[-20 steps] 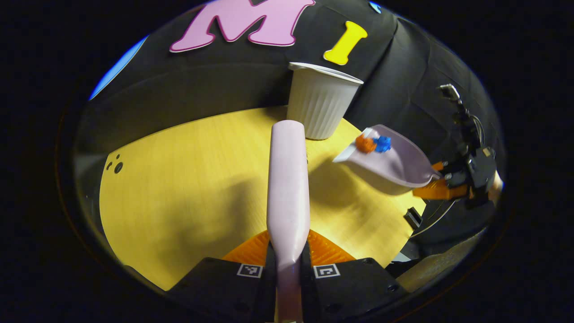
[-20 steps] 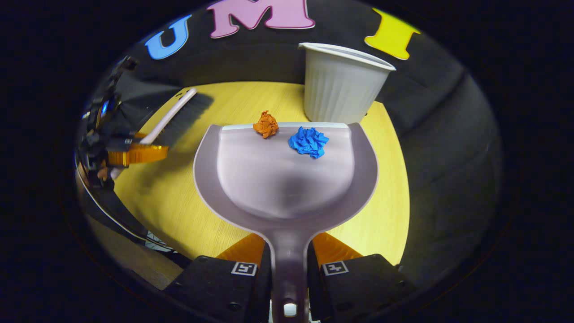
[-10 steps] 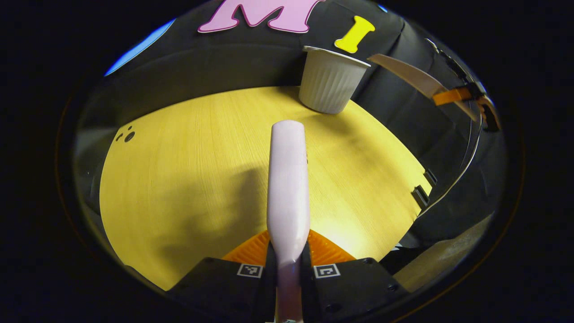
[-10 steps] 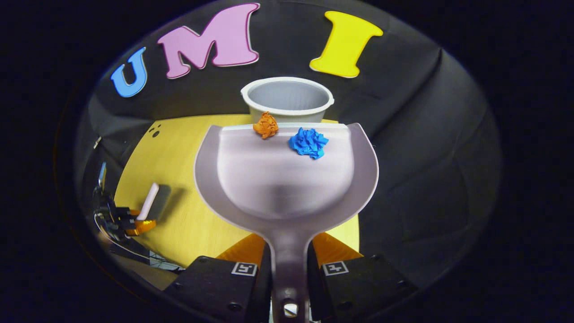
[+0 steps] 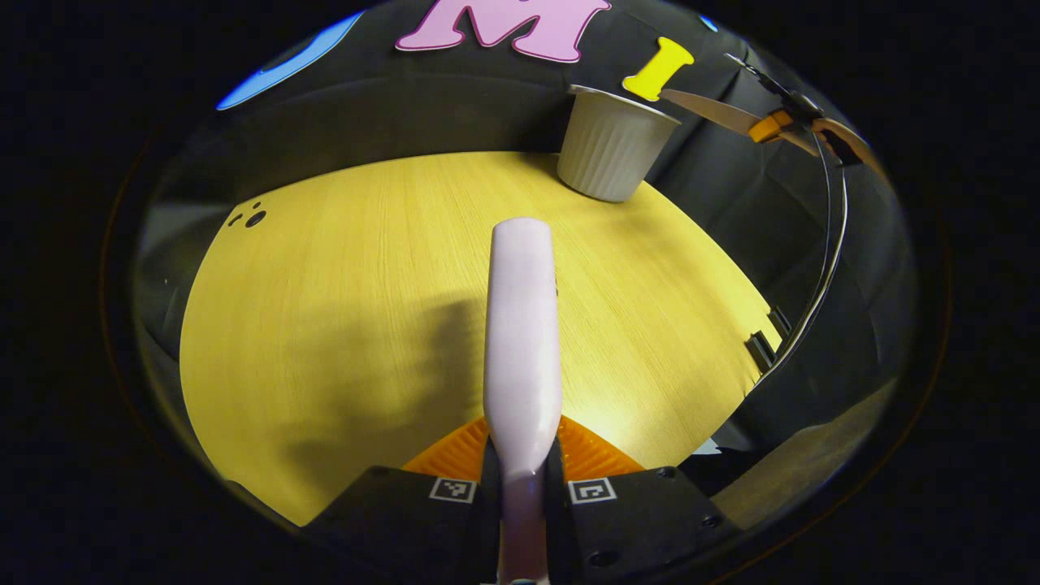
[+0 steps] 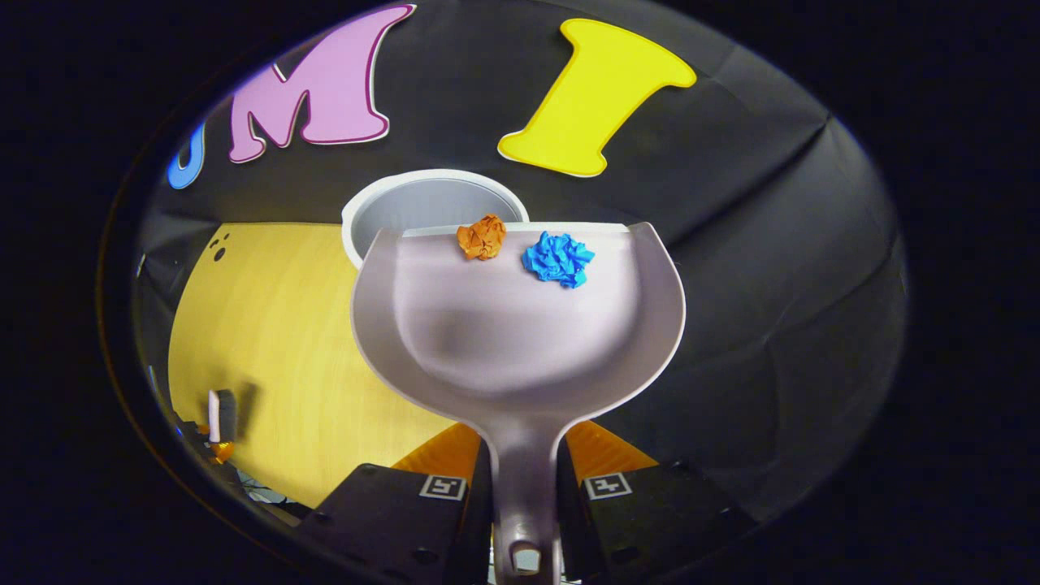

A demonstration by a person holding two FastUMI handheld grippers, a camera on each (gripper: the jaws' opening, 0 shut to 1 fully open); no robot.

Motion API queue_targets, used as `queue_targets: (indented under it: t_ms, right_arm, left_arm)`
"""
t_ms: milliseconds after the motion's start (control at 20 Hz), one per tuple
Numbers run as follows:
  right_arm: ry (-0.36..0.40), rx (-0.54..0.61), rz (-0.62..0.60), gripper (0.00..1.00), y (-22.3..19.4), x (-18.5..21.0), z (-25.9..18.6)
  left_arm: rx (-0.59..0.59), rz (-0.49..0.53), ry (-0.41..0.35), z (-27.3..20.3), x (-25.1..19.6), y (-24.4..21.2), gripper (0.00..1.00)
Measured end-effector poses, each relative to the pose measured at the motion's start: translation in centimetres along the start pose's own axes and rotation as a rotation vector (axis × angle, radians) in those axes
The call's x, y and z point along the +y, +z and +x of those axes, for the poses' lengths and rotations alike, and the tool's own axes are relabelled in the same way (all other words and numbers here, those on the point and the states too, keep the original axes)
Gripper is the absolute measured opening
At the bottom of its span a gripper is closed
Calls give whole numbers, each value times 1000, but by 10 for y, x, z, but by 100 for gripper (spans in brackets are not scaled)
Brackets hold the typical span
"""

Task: Pick up the small broom and dustpan from the desktop, sweep the trash into the dustpan with the broom, and then empty the trash into the garbage bin.

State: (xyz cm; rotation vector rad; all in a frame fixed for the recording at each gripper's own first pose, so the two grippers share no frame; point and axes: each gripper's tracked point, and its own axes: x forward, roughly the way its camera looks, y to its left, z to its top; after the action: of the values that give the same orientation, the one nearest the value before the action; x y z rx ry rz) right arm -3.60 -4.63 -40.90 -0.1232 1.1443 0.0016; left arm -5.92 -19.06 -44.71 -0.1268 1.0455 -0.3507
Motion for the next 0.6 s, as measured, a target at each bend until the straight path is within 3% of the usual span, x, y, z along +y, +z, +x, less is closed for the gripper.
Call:
queue_targets:
  t_ms: [200, 250, 350, 400, 600]
  right_arm:
    - [-78, 39, -124, 38, 4, -3, -19]
    - [-95, 54, -158, 33, 5, -4, -27]
    - [-133, 103, -245, 43, 14, -18, -30]
    - [-154, 120, -286, 38, 19, -22, -35]
    - [-153, 169, -350, 38, 20, -20, -46]
  left_arm:
    - [2, -59, 9, -6, 6, -17, 27]
    - [4, -70, 15, -8, 7, -22, 27]
    - [7, -94, 22, -10, 11, -30, 27]
    - [8, -106, 25, -12, 13, -34, 27]
    - [0, -132, 51, -16, 22, -40, 27]
